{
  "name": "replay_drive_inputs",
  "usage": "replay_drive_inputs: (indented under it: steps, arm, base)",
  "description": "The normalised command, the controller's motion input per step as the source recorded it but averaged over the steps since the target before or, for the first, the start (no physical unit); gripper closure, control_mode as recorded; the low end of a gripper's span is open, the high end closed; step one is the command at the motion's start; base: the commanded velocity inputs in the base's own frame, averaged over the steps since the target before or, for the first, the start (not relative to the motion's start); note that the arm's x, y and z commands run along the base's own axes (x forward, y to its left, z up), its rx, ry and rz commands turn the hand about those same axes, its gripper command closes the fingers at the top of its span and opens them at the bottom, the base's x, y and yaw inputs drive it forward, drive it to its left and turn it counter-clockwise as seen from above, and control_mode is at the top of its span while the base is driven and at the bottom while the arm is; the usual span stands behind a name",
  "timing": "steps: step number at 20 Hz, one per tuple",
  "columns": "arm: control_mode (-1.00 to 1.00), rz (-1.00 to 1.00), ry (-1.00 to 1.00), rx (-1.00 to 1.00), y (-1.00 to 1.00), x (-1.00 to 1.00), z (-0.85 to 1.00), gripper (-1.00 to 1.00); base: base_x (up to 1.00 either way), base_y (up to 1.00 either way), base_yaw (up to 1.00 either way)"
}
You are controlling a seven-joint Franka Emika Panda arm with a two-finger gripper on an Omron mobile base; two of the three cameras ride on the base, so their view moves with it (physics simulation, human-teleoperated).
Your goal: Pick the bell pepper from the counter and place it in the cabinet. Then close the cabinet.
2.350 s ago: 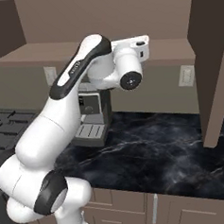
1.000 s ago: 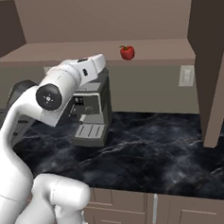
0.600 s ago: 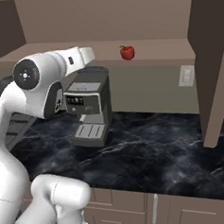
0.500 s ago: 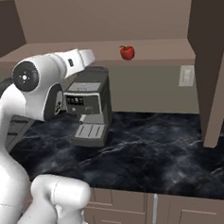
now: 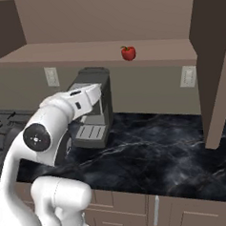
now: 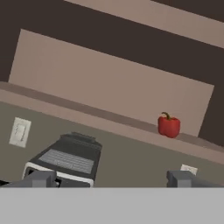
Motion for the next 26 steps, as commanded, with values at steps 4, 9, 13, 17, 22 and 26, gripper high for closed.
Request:
replay_drive_inputs:
  steps: [4,9,13,17,22,26]
  arm:
    - [-1.00,0.00,-0.23,0.05,-0.37,-0.35,-0.47,-1.00]
    - [-1.00,0.00,-0.17,0.14,-0.60,-0.22,-0.29,-1.00]
    - [-1.00,0.00,-0.02,0.15,-0.58,-0.03,-0.12,-1.00]
    - [-1.00,0.01,-0.05,0.13,-0.57,-0.04,-0.30,-1.00]
    - [-1.00,0.03,-0.10,0.10,-0.48,0.00,-0.36,-1.00]
    - [-1.00,0.03,-0.13,0.05,-0.48,0.00,-0.21,-1.00]
  base:
    - [0.00,0.00,0.00]
    - [0.00,0.00,0.00]
    - [0.00,0.00,0.00]
    - [0.00,0.00,0.00]
    - [0.00,0.00,0.00]
    - [0.00,0.00,0.00]
